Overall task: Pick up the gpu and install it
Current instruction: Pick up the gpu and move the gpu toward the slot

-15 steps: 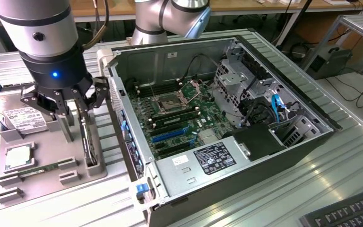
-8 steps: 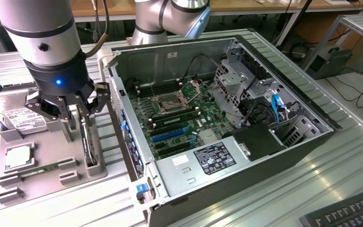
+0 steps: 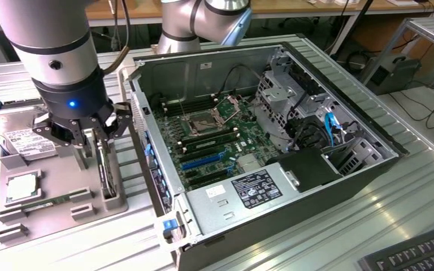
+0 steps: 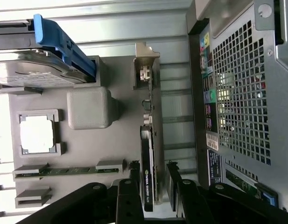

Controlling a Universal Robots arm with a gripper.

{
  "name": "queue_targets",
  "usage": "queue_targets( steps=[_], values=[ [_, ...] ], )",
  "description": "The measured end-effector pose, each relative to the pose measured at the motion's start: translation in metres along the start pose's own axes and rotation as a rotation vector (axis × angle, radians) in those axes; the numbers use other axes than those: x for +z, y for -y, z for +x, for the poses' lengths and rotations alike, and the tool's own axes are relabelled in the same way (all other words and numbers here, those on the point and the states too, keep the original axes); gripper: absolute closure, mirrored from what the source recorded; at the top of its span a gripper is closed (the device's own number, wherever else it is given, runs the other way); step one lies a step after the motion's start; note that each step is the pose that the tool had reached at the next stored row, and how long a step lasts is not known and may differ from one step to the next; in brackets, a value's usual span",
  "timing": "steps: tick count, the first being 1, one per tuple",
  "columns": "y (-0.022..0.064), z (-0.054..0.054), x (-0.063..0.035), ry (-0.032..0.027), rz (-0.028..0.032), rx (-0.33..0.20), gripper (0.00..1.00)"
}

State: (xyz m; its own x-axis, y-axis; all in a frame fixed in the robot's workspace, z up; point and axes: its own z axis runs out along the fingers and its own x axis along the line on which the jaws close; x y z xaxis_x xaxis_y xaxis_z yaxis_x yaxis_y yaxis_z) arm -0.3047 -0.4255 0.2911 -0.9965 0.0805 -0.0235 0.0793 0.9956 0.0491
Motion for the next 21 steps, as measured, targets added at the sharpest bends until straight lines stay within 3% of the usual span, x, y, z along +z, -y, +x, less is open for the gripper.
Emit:
queue_targets(
  steps=[2, 13, 21],
  values=[
    [0.0, 0.0, 0.0021, 0.0002, -0.0059, 0.0, 0.64],
    [0.0008, 0.0, 0.0167, -0.0005, -0.0165, 0.002, 0.64],
    [0.0002, 0.001, 0.0275, -0.0004, -0.0176, 0.003, 0.64]
  ],
)
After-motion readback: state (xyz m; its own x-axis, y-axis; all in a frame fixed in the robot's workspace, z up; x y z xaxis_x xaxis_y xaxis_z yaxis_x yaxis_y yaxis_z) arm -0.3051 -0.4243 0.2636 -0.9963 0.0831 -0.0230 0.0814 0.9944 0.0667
